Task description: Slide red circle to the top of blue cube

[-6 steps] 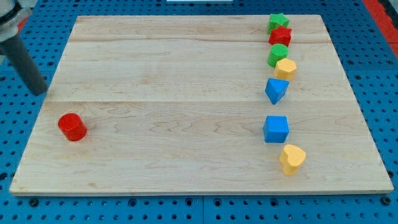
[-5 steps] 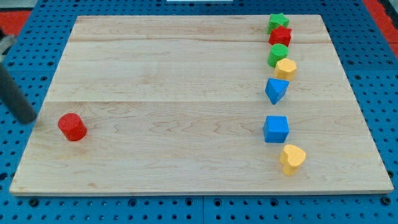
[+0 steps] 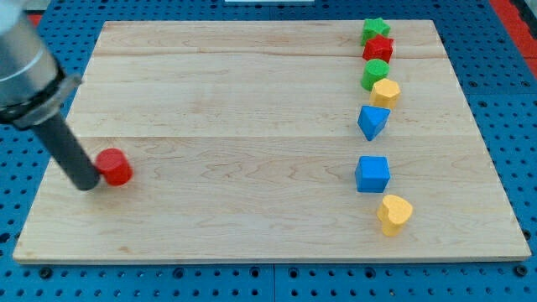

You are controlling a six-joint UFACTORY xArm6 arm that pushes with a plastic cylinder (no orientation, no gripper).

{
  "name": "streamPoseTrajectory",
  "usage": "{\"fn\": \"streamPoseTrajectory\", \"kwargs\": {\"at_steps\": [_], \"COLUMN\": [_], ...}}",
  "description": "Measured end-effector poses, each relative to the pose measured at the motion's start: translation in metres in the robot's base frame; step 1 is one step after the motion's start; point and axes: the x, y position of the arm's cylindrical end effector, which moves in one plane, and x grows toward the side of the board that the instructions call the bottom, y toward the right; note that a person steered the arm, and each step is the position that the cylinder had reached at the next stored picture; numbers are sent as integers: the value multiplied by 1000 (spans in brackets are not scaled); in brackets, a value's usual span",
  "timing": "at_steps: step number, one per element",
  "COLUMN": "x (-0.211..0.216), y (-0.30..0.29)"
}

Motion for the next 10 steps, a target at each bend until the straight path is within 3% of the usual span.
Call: {"fn": "streamPoseTrajectory", "kwargs": {"at_steps": [1, 4, 8, 9, 10], "x": [-3, -31, -54, -79, -75], "y": [51, 27, 171, 165, 172]}}
